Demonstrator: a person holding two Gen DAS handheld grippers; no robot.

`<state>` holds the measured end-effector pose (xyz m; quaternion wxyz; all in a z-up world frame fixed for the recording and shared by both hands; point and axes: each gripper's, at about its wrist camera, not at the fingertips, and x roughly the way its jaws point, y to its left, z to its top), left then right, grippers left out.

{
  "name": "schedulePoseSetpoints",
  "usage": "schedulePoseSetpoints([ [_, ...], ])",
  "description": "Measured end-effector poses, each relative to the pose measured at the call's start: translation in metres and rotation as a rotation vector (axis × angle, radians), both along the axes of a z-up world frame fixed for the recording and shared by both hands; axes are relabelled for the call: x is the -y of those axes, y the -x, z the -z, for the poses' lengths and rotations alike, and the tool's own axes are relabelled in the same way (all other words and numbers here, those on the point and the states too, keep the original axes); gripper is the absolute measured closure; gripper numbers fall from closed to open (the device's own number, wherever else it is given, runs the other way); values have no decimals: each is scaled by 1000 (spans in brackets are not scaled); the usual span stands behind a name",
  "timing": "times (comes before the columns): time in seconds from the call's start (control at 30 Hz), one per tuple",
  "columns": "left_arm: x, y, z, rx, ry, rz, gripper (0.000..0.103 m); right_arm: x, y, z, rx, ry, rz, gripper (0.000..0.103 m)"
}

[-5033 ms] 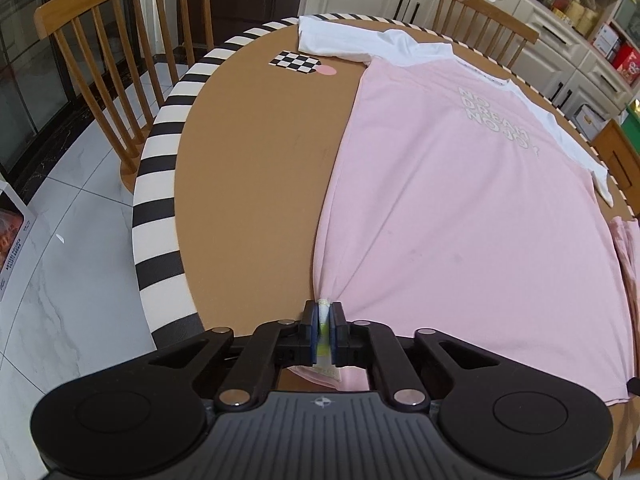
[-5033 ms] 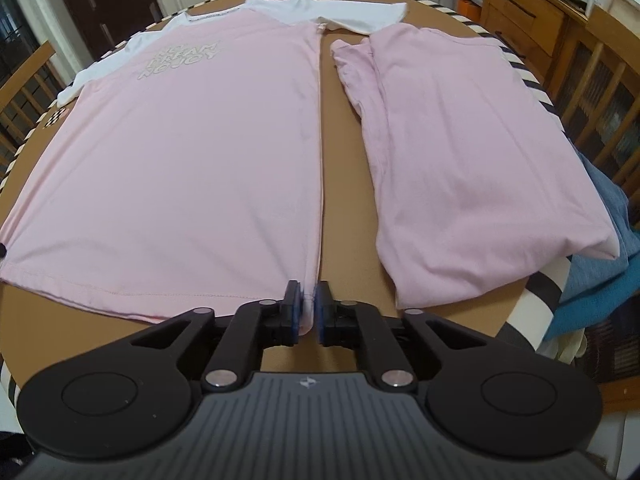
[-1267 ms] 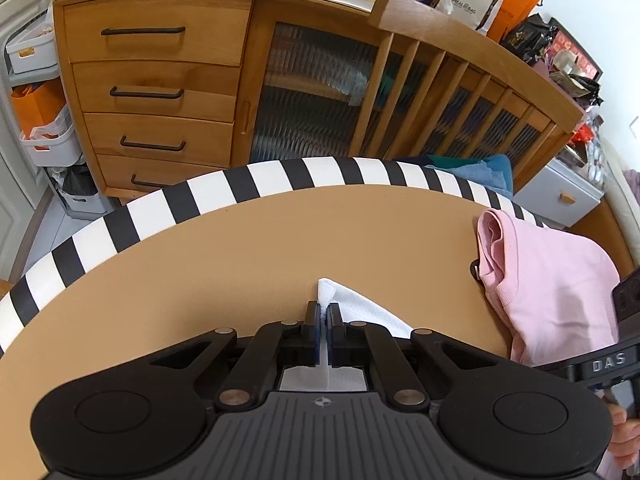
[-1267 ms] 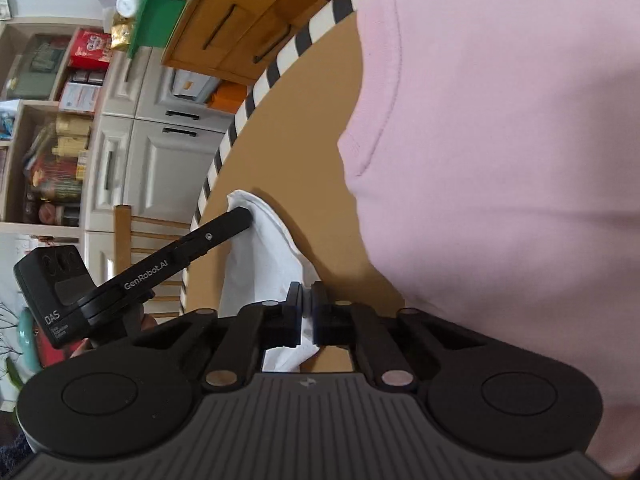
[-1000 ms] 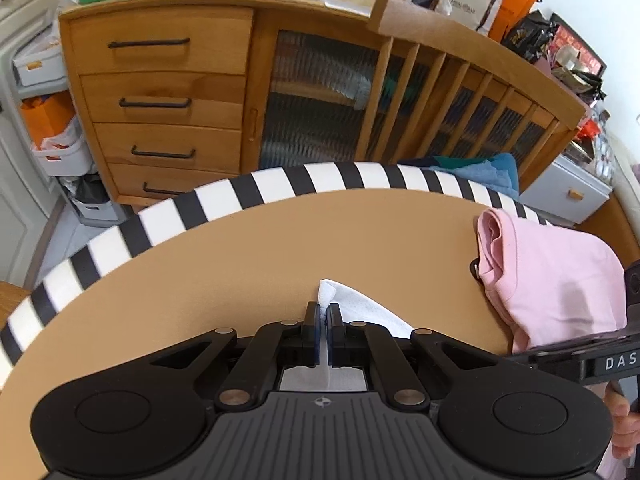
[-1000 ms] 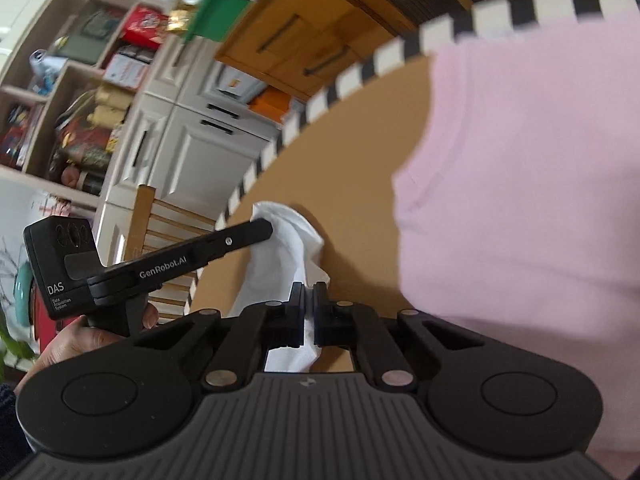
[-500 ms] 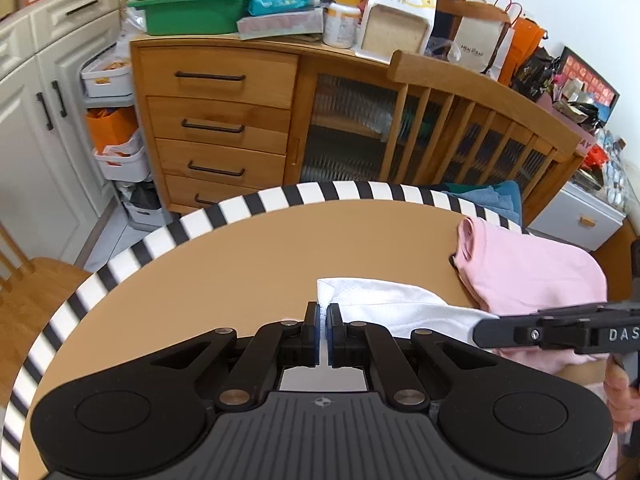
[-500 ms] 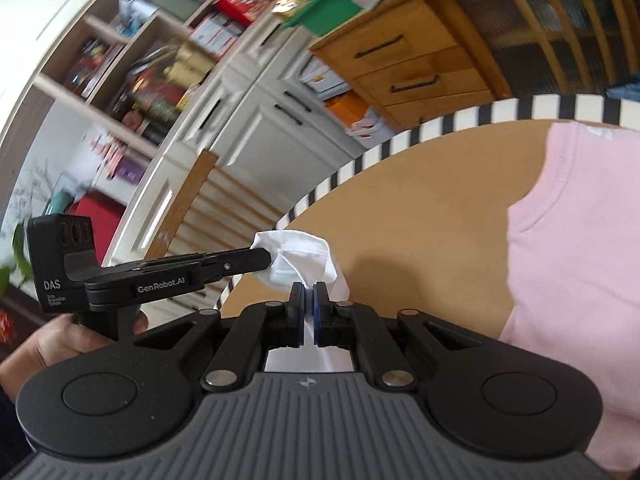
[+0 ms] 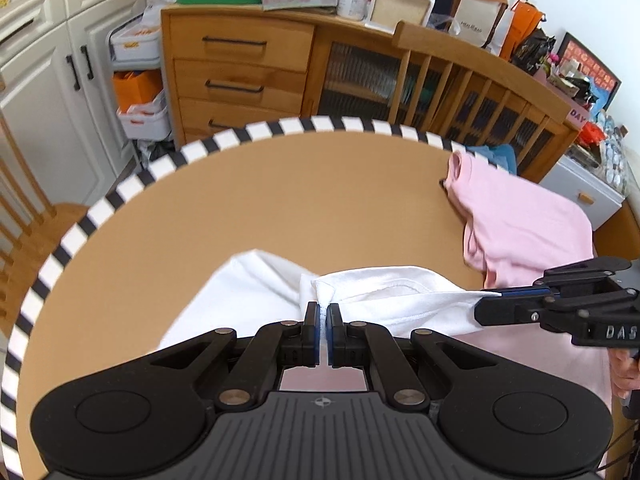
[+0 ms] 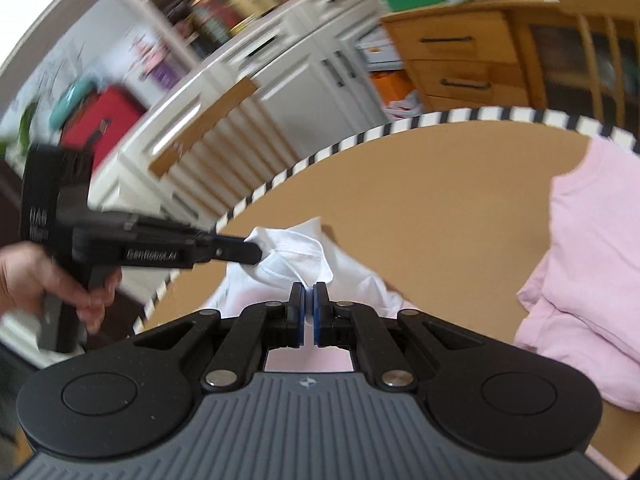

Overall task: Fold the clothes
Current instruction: 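Grasp the white sleeve with the right gripper while the left gripper lifts it across the shirt, then lay the white sleeve onto the shirt body and open both grippers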

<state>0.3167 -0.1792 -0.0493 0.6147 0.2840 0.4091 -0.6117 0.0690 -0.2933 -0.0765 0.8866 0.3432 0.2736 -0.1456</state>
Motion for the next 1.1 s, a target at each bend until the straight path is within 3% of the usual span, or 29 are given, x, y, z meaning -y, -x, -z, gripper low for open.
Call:
schedulePoseSetpoints([
  [0.1,-12,0,6,-6,-18,-7,99,-18,-6,0,-41,51,-66,99],
  [0.4,-32,-2,14,-14,-37,-22,99,-38,-12,1,-109,49,-118,99],
  [1.1,-41,-4,42,-26,-99,-56,98,-38,-25,25,-160,27,-168,95],
])
